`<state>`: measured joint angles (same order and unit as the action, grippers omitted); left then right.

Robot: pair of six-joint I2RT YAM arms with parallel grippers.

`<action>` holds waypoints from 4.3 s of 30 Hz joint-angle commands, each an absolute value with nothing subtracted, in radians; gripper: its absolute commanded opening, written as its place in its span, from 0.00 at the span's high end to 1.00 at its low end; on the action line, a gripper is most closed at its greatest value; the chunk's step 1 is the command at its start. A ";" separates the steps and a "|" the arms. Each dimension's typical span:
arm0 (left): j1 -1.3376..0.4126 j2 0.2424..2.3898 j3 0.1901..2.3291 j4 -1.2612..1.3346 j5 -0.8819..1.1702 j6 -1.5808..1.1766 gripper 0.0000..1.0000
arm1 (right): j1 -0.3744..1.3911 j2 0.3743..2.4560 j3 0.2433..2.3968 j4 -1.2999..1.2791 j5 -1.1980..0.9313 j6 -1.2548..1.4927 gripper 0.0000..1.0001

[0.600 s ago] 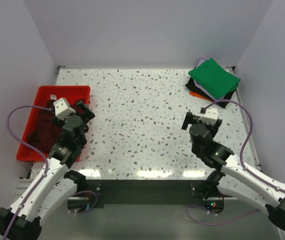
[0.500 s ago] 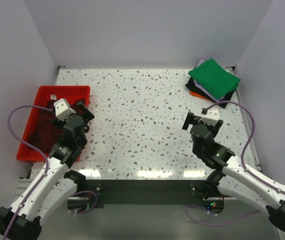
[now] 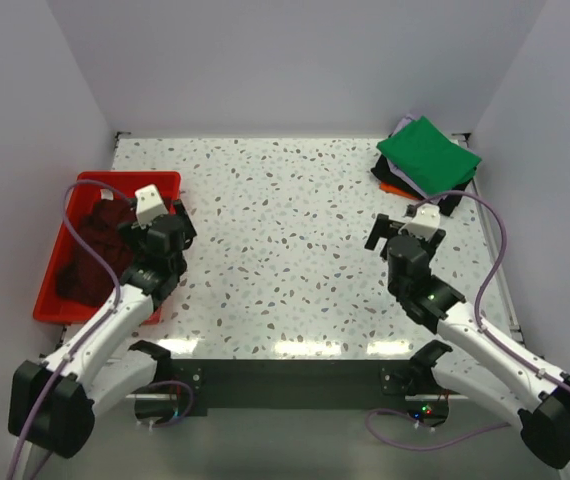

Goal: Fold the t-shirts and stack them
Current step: Grab the tshirt from the pile, then move the tshirt to the center of the board, then flatten the tshirt out

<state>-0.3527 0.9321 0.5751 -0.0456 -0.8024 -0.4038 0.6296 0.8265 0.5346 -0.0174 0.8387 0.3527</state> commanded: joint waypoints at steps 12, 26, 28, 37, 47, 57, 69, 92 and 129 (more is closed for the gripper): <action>0.185 1.225 0.710 0.044 -0.572 -0.426 0.00 | 0.374 0.907 0.546 0.120 0.408 0.433 0.01; 0.282 1.675 0.859 -0.022 -0.495 -0.423 0.00 | 0.345 0.885 0.522 0.127 0.321 0.462 0.01; 0.288 1.719 0.865 -0.017 -0.502 -0.423 0.00 | 0.345 0.894 0.522 0.124 0.321 0.463 0.01; 0.293 1.760 0.864 0.029 -0.410 -0.373 0.51 | 0.342 0.887 0.523 0.106 0.327 0.463 0.01; 0.247 1.407 0.735 0.078 -0.291 -0.373 1.00 | 0.342 0.917 0.525 0.118 0.325 0.459 0.01; -0.055 1.039 0.903 -0.117 -0.474 -0.359 1.00 | 0.342 0.936 0.545 0.097 0.353 0.451 0.01; -0.288 1.061 1.187 -0.058 0.044 -0.327 1.00 | 0.342 0.910 0.554 0.064 0.364 0.451 0.01; -0.420 1.210 0.602 0.261 -0.049 -0.428 0.26 | 0.344 0.989 0.519 0.044 0.187 0.482 0.01; -0.729 1.416 0.408 0.407 -0.155 -0.575 0.65 | 0.578 1.304 0.495 0.189 0.107 0.525 0.07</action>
<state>-0.7227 1.3964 0.3912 0.3614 -0.1200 -0.5678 0.5579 1.2751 0.4709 0.1249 0.1093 0.5095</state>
